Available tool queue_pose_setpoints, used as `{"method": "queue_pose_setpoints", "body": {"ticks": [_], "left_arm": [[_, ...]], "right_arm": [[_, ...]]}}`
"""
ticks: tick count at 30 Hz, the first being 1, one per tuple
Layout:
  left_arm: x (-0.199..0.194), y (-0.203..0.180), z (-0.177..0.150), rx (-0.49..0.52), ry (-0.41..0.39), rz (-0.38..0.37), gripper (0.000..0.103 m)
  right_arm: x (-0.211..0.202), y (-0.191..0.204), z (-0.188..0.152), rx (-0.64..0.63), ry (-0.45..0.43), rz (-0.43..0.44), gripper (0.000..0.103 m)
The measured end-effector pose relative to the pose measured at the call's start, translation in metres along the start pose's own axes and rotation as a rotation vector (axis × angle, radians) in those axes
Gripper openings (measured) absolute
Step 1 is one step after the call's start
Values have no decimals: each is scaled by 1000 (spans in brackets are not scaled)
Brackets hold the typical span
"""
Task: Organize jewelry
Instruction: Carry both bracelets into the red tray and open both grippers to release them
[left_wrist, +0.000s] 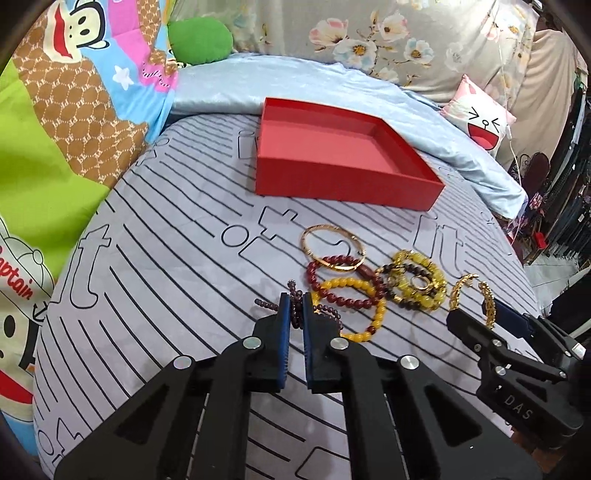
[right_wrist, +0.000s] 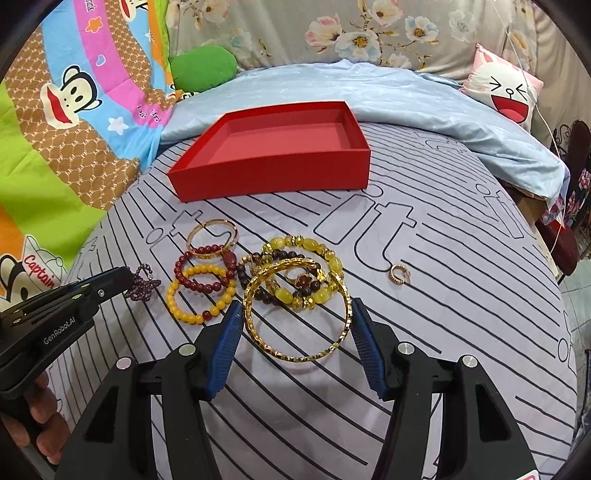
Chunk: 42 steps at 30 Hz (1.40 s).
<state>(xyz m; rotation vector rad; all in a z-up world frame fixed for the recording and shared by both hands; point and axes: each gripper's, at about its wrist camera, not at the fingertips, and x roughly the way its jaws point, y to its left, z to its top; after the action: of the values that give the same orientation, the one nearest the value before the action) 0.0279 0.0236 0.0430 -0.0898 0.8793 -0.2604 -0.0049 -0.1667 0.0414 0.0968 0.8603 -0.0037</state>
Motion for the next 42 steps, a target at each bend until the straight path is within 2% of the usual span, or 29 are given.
{"method": "queue_pose_setpoints", "body": {"ticks": [5, 10, 17, 23, 28, 32, 37, 42], "left_arm": [[-8, -8, 14, 13, -18, -16, 6], [-13, -17, 44, 47, -62, -29, 6], [0, -28, 122, 95, -140, -84, 6], [43, -32, 197, 103, -169, -116, 6], [98, -27, 236, 96, -131, -130, 6], [146, -20, 255, 100, -87, -108, 6], [188, -8, 267, 103, -34, -89, 6], [205, -5, 271, 109, 2, -79, 6]], "right_arm": [[-6, -1, 11, 3, -14, 23, 56], [-7, -2, 44, -18, -32, 50, 56], [12, -16, 125, -24, -52, 103, 56], [59, -23, 199, -47, -24, 122, 56], [120, -21, 248, -85, 26, 125, 57], [165, -20, 270, -100, 76, 118, 57], [207, -21, 280, -103, 137, 112, 57], [230, -19, 284, -106, 182, 112, 57]]}}
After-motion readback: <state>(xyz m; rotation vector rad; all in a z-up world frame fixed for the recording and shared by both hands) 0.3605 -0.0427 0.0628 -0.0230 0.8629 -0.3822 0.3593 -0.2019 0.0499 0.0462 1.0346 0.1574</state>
